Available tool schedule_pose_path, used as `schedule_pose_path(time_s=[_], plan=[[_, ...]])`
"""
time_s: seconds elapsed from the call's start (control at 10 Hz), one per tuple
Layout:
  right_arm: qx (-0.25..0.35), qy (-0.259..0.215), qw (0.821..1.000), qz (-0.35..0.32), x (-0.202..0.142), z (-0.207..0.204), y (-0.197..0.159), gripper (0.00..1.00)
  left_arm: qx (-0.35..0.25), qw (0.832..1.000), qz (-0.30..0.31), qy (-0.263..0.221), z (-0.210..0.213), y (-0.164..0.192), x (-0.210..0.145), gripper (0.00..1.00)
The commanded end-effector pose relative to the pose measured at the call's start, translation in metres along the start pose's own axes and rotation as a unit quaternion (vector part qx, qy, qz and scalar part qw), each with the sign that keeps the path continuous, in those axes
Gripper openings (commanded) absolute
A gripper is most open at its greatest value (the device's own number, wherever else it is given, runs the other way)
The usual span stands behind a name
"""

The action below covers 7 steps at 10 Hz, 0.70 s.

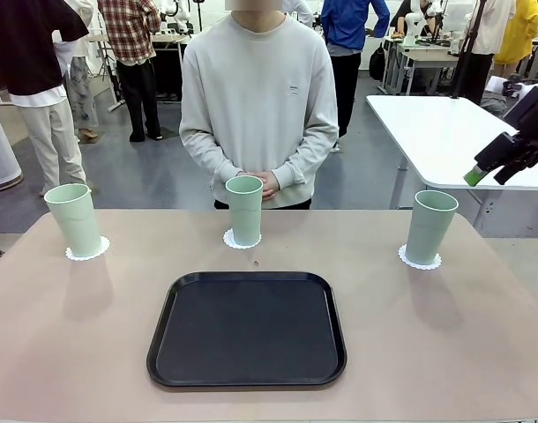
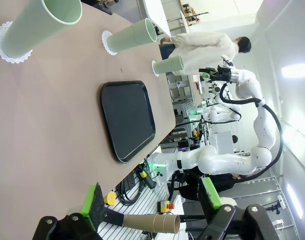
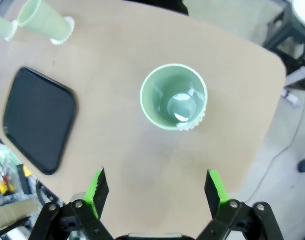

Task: Place coasters on the table and set cups on them.
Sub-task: Take one Reusable plastic cup from the Flat Tray and place it on a coaster set by the human.

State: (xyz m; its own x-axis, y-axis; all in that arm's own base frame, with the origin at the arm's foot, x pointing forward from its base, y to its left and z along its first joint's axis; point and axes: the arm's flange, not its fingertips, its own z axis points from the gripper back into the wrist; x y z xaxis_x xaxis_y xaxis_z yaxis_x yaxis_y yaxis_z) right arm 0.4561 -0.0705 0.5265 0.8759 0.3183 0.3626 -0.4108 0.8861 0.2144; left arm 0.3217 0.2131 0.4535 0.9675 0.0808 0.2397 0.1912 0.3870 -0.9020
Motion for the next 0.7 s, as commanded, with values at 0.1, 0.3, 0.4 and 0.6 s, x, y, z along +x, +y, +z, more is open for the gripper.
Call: schedule_pose_path(time_s=[0.1,0.3,0.4,0.6], plan=[[-0.012,0.023,0.993,-0.115,-0.089,0.036,-0.010,1.00,-0.005,1.000,-0.005,-0.006,0.001,-0.001,-0.001,1.00],[0.084,0.066,0.989,-0.103,-0.113,0.037,0.012,1.00,-0.005,1.000,-0.005,-0.006,0.001,-0.001,-0.001,1.00],[0.014,0.025,0.994,-0.101,-0.092,0.035,-0.019,1.00,-0.005,1.000,-0.005,-0.006,0.001,-0.001,-0.001,1.00],[0.197,-0.001,0.973,-0.121,-0.108,0.056,-0.033,1.00,-0.005,1.000,-0.005,-0.006,0.001,-0.001,-0.001,1.00]])
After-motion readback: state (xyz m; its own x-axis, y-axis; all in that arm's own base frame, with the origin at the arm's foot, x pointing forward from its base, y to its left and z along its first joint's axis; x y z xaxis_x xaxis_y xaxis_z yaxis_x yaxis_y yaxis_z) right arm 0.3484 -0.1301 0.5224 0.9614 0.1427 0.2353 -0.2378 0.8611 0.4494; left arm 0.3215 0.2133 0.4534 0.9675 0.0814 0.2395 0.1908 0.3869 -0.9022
